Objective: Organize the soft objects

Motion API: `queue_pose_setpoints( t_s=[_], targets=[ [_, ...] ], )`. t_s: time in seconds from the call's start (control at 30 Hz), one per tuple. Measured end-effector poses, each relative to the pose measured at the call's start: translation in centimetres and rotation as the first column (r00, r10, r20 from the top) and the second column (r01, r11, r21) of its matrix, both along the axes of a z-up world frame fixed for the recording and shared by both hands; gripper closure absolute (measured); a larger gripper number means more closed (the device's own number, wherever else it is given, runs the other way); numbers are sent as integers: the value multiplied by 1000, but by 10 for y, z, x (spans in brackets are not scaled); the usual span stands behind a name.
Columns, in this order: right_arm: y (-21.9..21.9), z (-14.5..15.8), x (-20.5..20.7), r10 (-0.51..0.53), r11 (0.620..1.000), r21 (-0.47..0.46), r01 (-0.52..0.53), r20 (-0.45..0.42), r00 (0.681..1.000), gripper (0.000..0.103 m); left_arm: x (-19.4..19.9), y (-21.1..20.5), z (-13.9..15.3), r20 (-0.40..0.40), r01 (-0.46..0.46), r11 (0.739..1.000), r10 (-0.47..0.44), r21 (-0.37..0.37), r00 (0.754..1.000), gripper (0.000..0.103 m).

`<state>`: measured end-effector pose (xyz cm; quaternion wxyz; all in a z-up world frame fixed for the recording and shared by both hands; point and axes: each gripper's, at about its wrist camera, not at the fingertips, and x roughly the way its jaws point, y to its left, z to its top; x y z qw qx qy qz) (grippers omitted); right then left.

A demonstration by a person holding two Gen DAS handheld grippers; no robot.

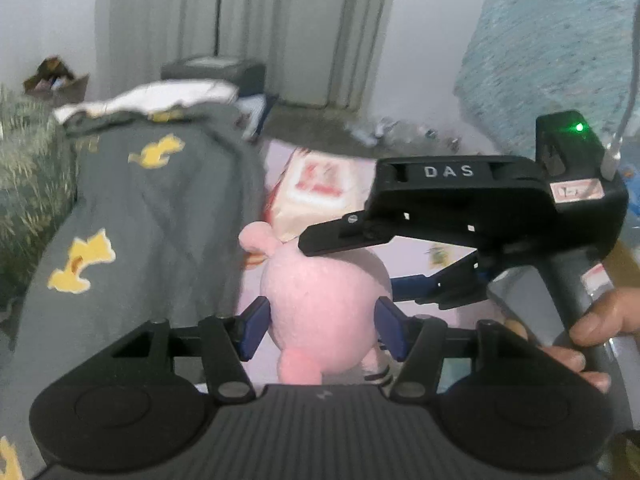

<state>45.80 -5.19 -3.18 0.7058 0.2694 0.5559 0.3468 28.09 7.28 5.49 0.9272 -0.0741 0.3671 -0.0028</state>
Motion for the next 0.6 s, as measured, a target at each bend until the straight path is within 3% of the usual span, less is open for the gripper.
queue_pose_setpoints(
  t_s=[0.23, 0.4, 0.5, 0.6],
  targets=[
    [-95, 64, -59, -58, 993, 109, 50, 64, 996, 24, -62, -71, 56, 112, 171, 985, -168, -24, 979, 39],
    [-198, 90, -104, -176, 974, 158, 160, 95, 980, 24, -91, -121, 63, 112, 273, 962, -269, -20, 957, 35],
    [-263, 96, -124, -264, 962, 106, 252, 118, 957, 24, -106, -138, 54, 92, 293, 956, -292, -1, 952, 35],
    [-310, 103, -141, -312, 942, -61, 329, 200, 929, 24, -119, -140, 44, 77, 286, 958, -286, 11, 955, 35]
  ],
)
